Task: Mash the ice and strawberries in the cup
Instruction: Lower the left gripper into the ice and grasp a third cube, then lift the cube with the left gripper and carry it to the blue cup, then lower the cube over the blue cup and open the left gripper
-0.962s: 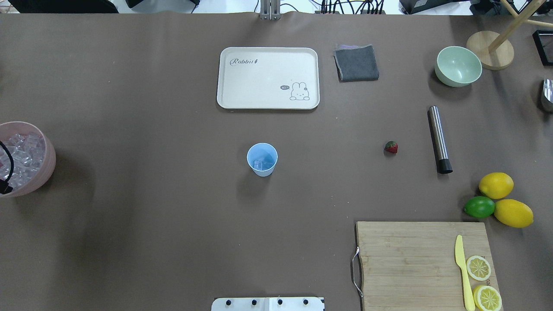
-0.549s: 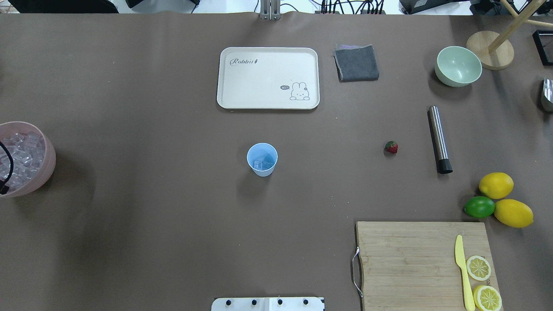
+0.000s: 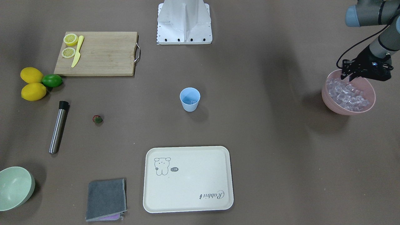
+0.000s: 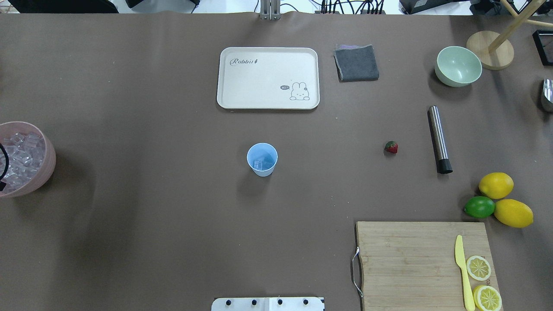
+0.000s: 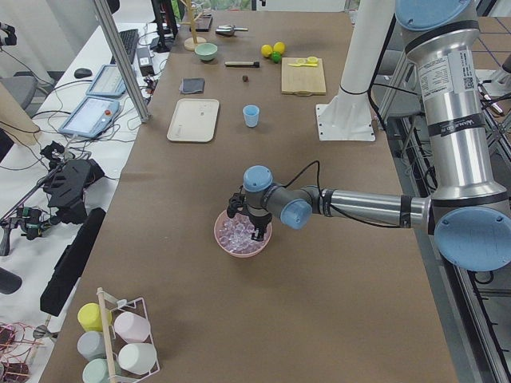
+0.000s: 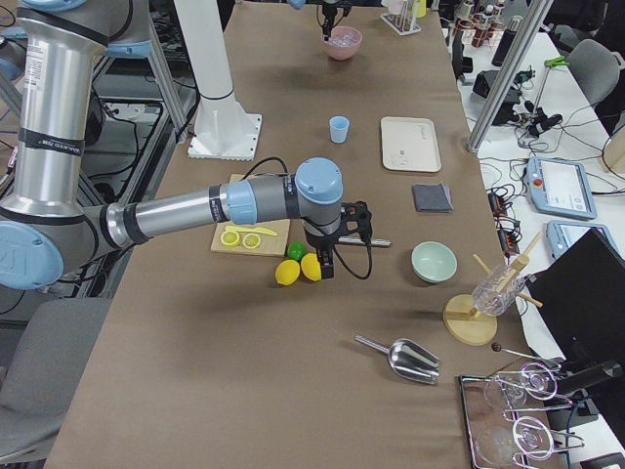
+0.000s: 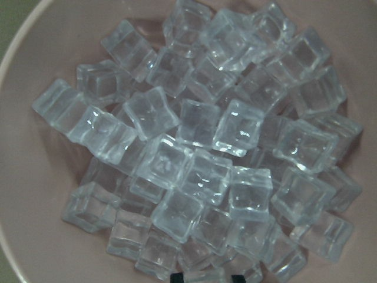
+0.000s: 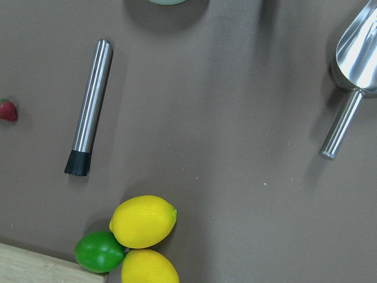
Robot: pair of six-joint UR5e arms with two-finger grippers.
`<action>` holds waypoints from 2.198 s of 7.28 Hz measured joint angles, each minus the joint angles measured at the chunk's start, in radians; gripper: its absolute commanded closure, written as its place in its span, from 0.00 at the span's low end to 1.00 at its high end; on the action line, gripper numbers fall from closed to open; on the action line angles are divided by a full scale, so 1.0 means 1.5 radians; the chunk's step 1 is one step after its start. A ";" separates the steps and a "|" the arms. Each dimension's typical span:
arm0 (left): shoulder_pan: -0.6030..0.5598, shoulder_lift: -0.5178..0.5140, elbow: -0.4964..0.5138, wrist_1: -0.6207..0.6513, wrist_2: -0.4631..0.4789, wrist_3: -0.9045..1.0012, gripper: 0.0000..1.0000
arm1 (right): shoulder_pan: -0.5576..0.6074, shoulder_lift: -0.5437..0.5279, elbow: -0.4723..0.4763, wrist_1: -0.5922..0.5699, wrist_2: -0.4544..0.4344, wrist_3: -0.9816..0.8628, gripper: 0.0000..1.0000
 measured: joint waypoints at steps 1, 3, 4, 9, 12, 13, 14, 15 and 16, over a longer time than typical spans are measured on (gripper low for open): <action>-0.022 -0.010 -0.009 0.024 -0.033 0.009 1.00 | 0.000 0.000 -0.001 0.000 0.000 0.000 0.00; -0.055 -0.081 -0.052 0.137 -0.068 0.015 1.00 | -0.001 0.000 -0.001 0.000 0.000 0.000 0.00; -0.061 -0.141 -0.067 0.200 -0.072 0.007 1.00 | -0.001 0.001 -0.001 0.000 0.000 0.000 0.00; 0.072 -0.430 -0.058 0.285 -0.035 -0.279 1.00 | -0.001 0.003 -0.004 0.000 0.000 0.000 0.00; 0.185 -0.590 0.039 0.287 0.057 -0.415 1.00 | -0.001 0.003 -0.005 0.000 0.000 0.000 0.00; 0.213 -0.639 0.080 0.286 0.084 -0.450 1.00 | -0.001 0.003 -0.006 0.000 0.000 0.000 0.00; 0.239 -0.674 0.111 0.283 0.108 -0.479 1.00 | -0.001 0.003 -0.006 0.000 0.000 0.000 0.00; 0.263 -0.691 0.126 0.280 0.128 -0.502 1.00 | -0.002 0.003 -0.006 0.000 0.000 0.000 0.00; 0.284 -0.698 0.132 0.279 0.145 -0.516 1.00 | -0.002 0.003 -0.006 0.000 0.000 0.000 0.00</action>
